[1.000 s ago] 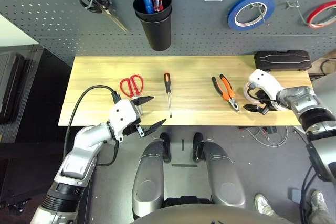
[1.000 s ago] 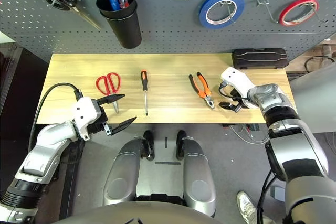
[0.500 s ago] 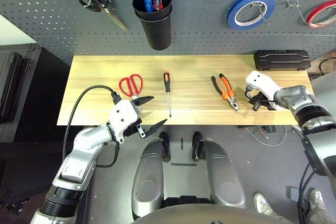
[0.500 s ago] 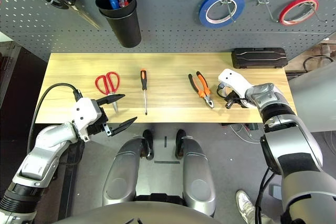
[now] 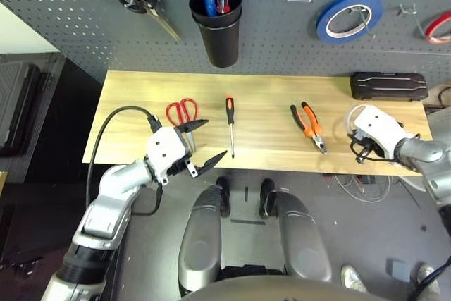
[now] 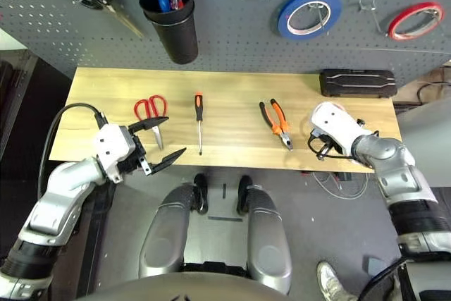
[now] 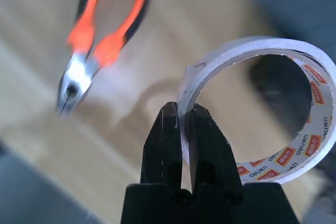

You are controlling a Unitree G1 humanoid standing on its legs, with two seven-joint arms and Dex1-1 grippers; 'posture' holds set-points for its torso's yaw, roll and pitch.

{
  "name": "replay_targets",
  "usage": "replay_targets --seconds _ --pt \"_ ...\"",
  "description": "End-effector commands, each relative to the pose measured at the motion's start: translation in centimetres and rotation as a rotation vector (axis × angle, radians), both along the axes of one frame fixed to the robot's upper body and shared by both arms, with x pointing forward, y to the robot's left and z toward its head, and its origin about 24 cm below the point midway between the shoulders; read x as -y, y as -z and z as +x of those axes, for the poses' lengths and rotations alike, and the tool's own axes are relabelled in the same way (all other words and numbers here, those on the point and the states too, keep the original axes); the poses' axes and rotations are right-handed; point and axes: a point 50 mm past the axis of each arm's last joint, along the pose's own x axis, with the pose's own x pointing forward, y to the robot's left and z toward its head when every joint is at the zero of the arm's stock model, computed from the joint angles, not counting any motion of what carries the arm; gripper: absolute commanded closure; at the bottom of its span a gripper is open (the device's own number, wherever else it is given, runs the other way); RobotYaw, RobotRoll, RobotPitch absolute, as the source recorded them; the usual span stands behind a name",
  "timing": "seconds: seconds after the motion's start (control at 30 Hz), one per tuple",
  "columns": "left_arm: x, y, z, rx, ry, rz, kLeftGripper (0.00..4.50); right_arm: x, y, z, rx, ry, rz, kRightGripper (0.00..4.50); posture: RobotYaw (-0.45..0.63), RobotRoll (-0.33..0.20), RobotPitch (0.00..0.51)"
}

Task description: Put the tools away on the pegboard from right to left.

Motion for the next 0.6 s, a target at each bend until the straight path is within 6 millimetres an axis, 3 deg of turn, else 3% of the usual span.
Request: replay_targets --seconds 0.03,0.17,0.33,0.5,0.6 --pt "0.3 -1.4 -0.4 0.052 0.035 -0.045 0.00 0.6 -0.8 -2.0 0.201 0.055 0.053 4.48 0.03 0.000 0.246" --pt "0.8 -3.3 -0.5 0.101 0.066 -0.136 0.00 0.6 -1.4 -3.6 0.397 0.045 0.104 4.48 0.02 0.000 0.221" --pt "1.3 -4.0 -0.8 0.096 0.111 -0.172 0.00 0.8 -2.2 -3.7 0.554 0.005 0.065 4.48 0.02 0.000 0.195" --pt "1.8 -4.3 0.1 0.117 0.114 -0.179 0.00 1.1 -3.1 -1.7 0.609 0.003 0.063 4.48 0.01 0.000 0.173" --pt "1.8 -4.3 0.3 0.120 0.114 -0.168 0.00 1.3 -3.4 0.7 0.592 0.020 0.122 4.48 0.01 0.000 0.169"
